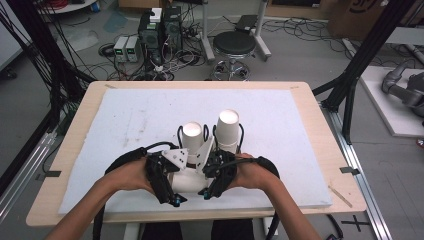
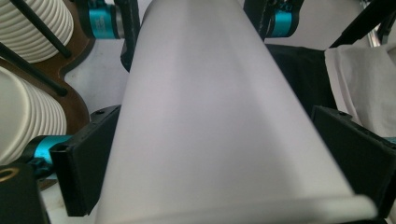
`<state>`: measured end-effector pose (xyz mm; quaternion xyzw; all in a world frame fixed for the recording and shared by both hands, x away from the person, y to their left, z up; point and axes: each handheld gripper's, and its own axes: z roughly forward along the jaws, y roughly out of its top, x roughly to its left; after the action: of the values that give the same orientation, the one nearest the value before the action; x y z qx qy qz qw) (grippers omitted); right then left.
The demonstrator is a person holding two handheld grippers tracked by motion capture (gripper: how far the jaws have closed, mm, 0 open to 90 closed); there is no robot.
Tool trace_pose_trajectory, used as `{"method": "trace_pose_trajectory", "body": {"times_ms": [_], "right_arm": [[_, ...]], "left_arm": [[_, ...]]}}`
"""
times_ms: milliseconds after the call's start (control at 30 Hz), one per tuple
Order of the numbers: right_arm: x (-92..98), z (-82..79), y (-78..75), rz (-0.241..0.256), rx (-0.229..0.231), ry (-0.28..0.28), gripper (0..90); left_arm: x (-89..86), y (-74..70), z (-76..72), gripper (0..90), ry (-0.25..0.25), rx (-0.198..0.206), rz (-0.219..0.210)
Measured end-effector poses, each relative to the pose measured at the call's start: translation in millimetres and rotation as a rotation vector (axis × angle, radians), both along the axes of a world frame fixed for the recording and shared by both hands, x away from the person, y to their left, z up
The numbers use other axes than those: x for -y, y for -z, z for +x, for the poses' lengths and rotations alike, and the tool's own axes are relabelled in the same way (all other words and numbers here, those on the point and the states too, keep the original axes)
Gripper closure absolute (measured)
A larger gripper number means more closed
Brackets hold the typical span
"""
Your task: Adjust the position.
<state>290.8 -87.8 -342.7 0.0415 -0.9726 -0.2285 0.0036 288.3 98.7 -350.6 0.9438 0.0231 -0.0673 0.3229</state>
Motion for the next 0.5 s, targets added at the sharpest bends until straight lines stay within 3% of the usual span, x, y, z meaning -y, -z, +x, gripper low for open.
{"method": "trace_pose_trajectory", "body": {"times_ms": [133, 500], "right_arm": [[4.2, -0.9, -0.2, 0.022, 0.000, 0.000, 36.9], [16.8, -0.8, 0.4, 0.086, -0.012, 0.014, 36.9]], "left_arm": [[-4.8, 3.6, -0.3, 6.2, -0.013, -0.013, -0.071], [-13.2, 13.4, 1.5, 6.2, -0.042, -0.019, -0.110]]}}
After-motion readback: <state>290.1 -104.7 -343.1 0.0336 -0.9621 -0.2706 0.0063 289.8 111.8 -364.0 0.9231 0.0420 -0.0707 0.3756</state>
